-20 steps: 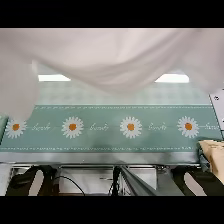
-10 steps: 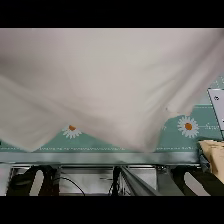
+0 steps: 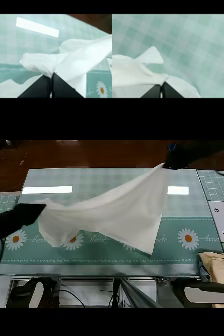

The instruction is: Fold the shirts.

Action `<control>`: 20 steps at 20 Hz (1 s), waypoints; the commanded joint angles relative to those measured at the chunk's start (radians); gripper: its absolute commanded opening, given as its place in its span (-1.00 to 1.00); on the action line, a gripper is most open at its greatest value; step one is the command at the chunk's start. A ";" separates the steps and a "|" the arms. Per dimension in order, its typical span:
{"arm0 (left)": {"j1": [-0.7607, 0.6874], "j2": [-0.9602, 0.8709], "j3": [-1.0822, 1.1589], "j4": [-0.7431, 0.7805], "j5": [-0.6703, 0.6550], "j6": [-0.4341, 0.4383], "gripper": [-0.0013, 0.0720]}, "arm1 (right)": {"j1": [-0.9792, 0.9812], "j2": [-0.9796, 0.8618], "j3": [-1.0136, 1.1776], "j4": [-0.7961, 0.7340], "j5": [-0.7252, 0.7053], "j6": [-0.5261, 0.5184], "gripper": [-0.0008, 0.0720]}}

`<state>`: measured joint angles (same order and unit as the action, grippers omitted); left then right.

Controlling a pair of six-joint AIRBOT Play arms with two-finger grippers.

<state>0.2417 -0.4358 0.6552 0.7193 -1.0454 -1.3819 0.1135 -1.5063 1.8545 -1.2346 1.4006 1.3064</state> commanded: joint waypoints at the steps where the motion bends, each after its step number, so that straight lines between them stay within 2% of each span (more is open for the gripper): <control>1: 0.000 -0.051 -0.161 -0.004 0.117 0.100 -0.90 | 0.061 -0.150 0.001 0.000 -0.182 -0.064 -0.93; 4: 0.000 -0.122 -0.213 -0.005 0.246 0.168 -0.90 | 0.056 -0.211 0.001 0.028 -0.302 -0.063 -0.93; 8: 0.000 -0.236 -0.221 -0.005 0.380 0.194 -0.90 | 0.056 -0.259 0.001 -0.016 -0.421 -0.067 -0.92; 12: -0.002 -0.306 -0.221 -0.005 0.409 0.217 -0.90 | 0.056 -0.262 0.001 -0.012 -0.631 -0.069 -0.93; 14: -0.012 -0.320 -0.221 -0.005 0.410 0.244 -0.90 | 0.056 -0.262 0.001 0.032 -0.618 -0.052 -0.87; 16: -0.031 -0.325 -0.221 -0.005 0.410 0.245 -0.90 | 0.056 -0.256 0.001 0.047 -0.537 -0.015 0.00; 17: -0.040 -0.326 -0.221 -0.005 0.410 0.245 -0.90 | 0.056 -0.246 0.001 0.045 -0.485 -0.016 0.20; 20: -0.051 -0.326 -0.221 -0.005 0.420 0.245 -0.90 | 0.056 -0.160 0.001 -0.064 -0.281 -0.002 0.21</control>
<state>0.2024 -0.7555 0.4347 0.7147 -0.6376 -1.1431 0.1692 -1.7210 1.8545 -1.2224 0.9524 1.2800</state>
